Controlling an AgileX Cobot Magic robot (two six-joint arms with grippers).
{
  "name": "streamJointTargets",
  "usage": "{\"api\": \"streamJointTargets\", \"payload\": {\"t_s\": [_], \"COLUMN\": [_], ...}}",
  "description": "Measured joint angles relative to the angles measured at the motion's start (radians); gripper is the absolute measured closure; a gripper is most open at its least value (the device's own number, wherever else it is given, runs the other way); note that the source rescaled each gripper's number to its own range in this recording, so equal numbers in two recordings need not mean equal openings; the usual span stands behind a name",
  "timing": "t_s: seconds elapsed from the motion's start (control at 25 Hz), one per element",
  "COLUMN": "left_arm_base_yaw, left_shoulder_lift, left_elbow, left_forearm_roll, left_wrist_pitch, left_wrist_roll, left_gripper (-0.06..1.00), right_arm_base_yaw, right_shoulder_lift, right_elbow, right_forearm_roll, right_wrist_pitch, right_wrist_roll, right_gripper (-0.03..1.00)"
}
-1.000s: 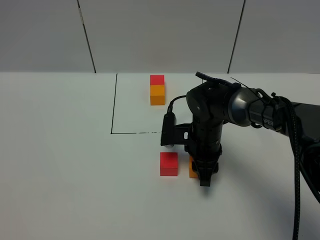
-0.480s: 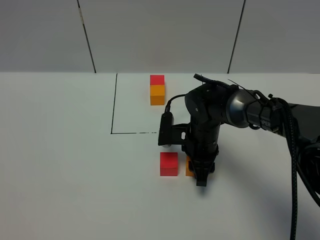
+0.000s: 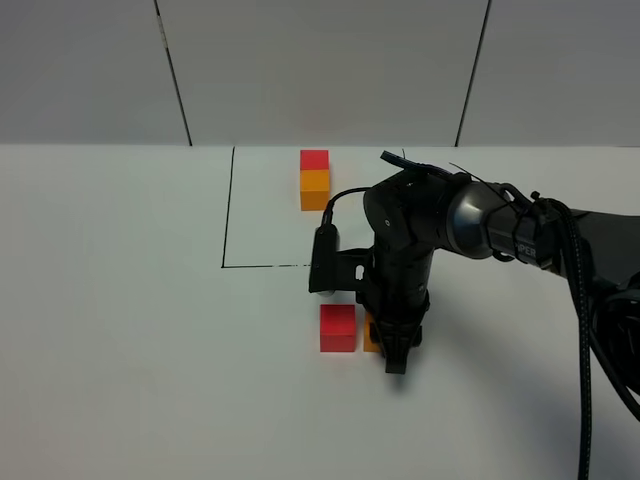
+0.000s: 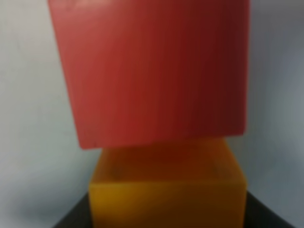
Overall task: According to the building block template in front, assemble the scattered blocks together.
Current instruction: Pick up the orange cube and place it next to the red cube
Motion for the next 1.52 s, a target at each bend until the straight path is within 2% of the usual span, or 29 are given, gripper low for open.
{"api": "streamJointTargets", "payload": {"t_s": [1.52], "left_arm_base_yaw": [0.000], "left_shoulder_lift": [0.000], "left_elbow": [0.000], "left_forearm_roll": [0.000], "left_wrist_pitch": [0.000], "left_wrist_roll": [0.001], "left_gripper": [0.29], "right_arm_base_yaw": [0.019], "right_shoulder_lift": [0.016], "right_elbow": [-0.011], "right_forearm_roll": [-0.035], "right_wrist_pitch": [0.006], "right_wrist_roll": [-0.008], "right_gripper": [0.85]}}
